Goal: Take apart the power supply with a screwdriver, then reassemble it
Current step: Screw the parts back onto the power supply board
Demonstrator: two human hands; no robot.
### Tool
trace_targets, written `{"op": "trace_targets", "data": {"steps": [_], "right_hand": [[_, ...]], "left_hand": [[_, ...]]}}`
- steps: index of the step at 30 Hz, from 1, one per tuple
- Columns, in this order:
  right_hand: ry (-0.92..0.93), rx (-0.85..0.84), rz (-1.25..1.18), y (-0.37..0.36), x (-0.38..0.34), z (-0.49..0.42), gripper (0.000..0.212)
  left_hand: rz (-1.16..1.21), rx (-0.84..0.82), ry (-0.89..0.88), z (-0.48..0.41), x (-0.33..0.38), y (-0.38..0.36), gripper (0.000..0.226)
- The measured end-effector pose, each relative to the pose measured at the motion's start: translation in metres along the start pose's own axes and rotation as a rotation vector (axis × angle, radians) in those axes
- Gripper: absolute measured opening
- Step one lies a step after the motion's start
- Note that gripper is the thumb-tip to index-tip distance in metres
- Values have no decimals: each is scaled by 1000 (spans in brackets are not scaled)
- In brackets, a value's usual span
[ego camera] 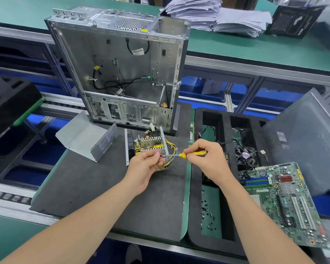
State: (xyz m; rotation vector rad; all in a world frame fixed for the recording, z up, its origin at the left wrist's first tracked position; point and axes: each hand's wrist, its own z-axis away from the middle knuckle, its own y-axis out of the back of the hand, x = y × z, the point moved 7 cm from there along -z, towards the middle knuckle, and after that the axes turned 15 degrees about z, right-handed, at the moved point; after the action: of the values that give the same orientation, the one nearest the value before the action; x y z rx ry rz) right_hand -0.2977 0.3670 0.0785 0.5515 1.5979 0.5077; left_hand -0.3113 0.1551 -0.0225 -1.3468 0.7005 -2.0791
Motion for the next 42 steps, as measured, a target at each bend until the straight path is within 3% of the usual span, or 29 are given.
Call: {"op": "trace_targets", "data": {"steps": [6, 21, 23, 27, 29, 31, 33, 36, 42], "right_hand": [[59, -44, 71, 1, -3, 1, 21], [-25, 4, -53, 10, 3, 4, 20], [-30, 16, -39, 13, 5, 5, 20], [-57, 34, -21, 23, 9, 8, 22], [-70, 31, 7, 26, 12, 10, 26], [-88, 27, 18, 27, 16, 13, 28], [-101, 22, 40, 27, 18, 16, 28], [-106, 3, 79, 24, 20, 20, 24], [-90, -35, 159, 17, 15, 22, 22]], "left_hand": [[-157, -22, -20, 1, 5, 2, 16], [-56, 24, 13, 2, 6, 1, 27], [-222, 33, -93, 5, 11, 0, 23], [-1009, -135, -494, 17, 25, -25, 52], [-1451, -268, -664, 16, 21, -40, 79], [-1820, -270, -692, 5, 16, -44, 119], [-1986, -180, -628, -9, 18, -42, 135], [-2115, -83, -551, -27, 23, -38, 137], [-2202, -275, -417, -45, 30, -44, 123]]}}
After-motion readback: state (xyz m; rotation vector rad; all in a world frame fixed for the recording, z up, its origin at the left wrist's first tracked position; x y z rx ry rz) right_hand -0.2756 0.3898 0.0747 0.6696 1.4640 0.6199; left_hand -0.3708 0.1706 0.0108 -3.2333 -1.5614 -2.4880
